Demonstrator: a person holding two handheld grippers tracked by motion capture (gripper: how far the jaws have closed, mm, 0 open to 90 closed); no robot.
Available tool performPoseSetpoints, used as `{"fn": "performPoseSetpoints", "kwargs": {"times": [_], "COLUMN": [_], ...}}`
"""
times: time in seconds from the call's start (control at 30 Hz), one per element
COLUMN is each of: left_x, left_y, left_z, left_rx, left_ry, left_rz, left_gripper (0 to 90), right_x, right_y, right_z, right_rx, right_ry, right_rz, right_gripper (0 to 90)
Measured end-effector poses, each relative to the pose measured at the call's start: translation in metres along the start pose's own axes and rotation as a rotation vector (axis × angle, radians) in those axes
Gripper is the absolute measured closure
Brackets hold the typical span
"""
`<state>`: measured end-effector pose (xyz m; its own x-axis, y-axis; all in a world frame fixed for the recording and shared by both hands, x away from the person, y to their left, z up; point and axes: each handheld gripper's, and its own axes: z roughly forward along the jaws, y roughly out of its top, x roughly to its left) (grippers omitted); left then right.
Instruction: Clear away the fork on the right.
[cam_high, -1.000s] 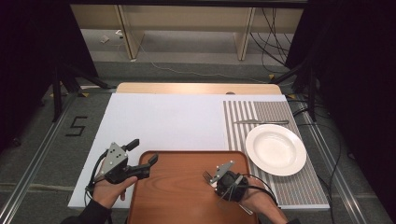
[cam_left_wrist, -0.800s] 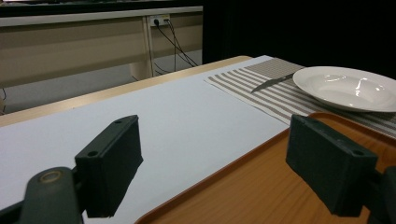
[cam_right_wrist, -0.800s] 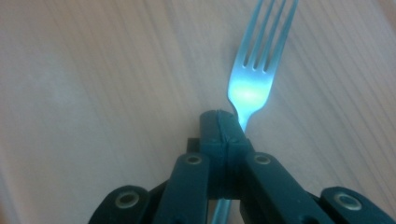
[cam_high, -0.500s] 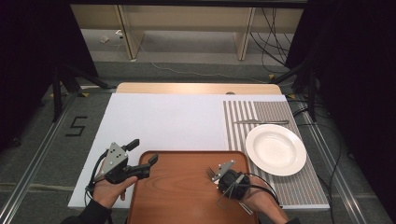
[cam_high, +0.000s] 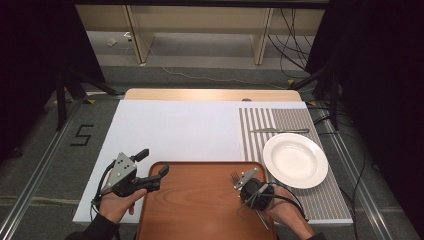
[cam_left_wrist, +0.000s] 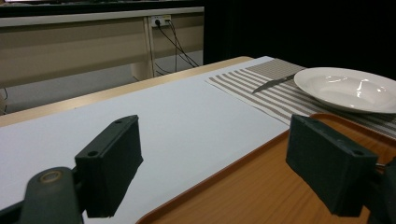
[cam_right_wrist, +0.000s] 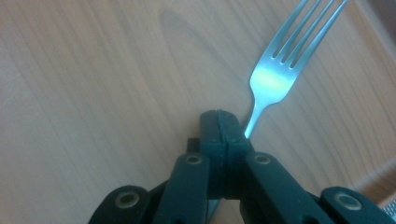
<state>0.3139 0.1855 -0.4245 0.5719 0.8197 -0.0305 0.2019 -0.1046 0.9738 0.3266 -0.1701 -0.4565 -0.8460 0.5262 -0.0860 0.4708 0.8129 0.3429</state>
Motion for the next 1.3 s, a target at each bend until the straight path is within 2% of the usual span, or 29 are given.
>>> {"fn": "performPoseSetpoints", "kwargs": {"times": [0.3, 0.53, 0.83, 1.3], "left_x": [0.000, 0.000, 0.000, 0.001], "left_y": [0.000, 0.000, 0.001, 0.001], "left_z": [0.000, -0.001, -0.001, -0.001], "left_rx": [-0.002, -0.003, -0.003, -0.002], "left_ry": [0.000, 0.001, 0.002, 0.003], "left_rz": [0.000, 0.000, 0.001, 0.000], "left_gripper": [17.7, 17.7, 17.8, 17.8], "right_x": [-0.007, -0.012, -0.017, -0.022], "right_y": [-0.006, -0.012, -0.019, -0.023], "right_z": [-0.002, -0.005, -0.008, -0.011], "right_rx": [0.014, 0.034, 0.052, 0.037], "right_ry": [-0.013, -0.043, -0.051, -0.069], "right_rz": [0.022, 0.030, 0.050, 0.058], "right_gripper": [90.0, 90.0, 90.0, 90.0]}}
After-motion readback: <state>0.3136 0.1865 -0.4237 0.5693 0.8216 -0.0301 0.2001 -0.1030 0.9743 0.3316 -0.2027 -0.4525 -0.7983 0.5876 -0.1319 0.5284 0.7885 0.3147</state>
